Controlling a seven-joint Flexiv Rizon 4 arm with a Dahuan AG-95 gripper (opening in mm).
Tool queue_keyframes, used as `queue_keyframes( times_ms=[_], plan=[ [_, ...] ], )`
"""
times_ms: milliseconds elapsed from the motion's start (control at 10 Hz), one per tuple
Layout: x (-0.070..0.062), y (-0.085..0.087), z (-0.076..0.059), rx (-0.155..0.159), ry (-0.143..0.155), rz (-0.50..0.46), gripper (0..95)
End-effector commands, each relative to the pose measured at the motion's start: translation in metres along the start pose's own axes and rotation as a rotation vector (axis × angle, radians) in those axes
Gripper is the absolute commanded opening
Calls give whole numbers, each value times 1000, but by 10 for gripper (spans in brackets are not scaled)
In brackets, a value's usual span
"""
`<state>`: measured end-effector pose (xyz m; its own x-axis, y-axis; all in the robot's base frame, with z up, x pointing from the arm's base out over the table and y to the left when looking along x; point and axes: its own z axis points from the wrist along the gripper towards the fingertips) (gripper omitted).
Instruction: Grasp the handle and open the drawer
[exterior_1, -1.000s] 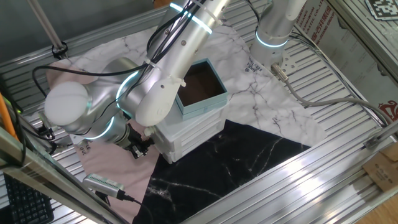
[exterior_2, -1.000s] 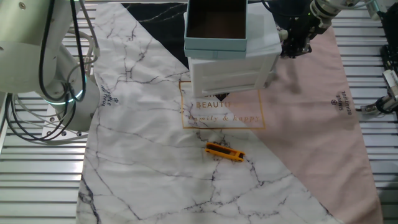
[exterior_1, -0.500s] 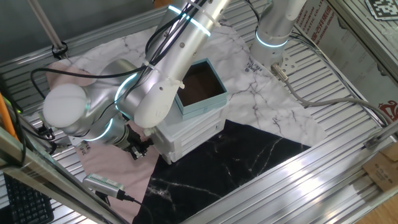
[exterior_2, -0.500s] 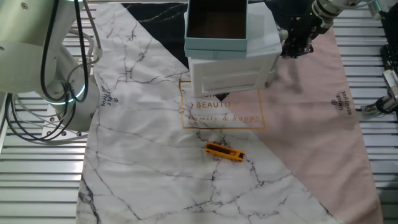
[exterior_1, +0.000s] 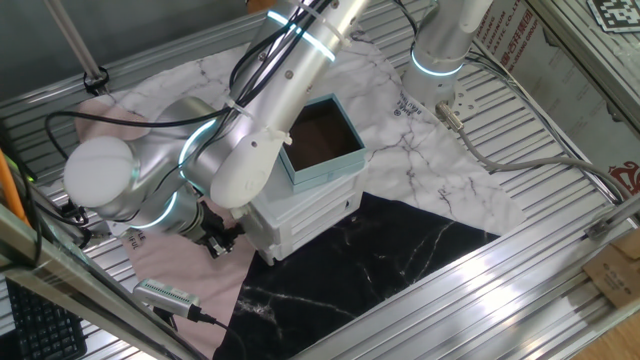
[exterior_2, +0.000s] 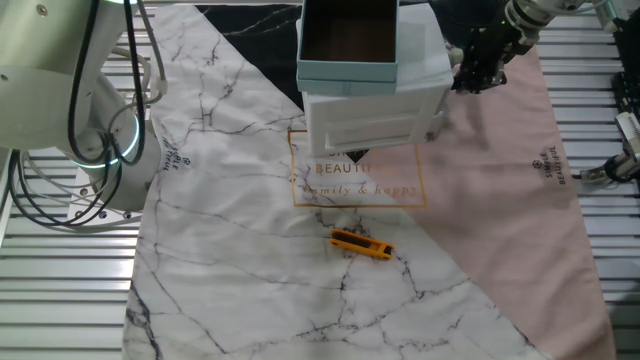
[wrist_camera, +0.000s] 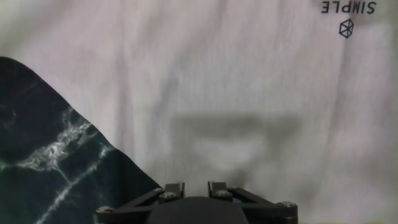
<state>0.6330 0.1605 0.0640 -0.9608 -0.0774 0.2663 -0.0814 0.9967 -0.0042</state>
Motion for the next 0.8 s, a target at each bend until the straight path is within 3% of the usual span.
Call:
queue_keyframes(
  times_ms=[100,800],
  plan=[
    [-1,1,-1,0,1,-1,0],
    [-6,3,-2,5,0,-7,0]
  ],
)
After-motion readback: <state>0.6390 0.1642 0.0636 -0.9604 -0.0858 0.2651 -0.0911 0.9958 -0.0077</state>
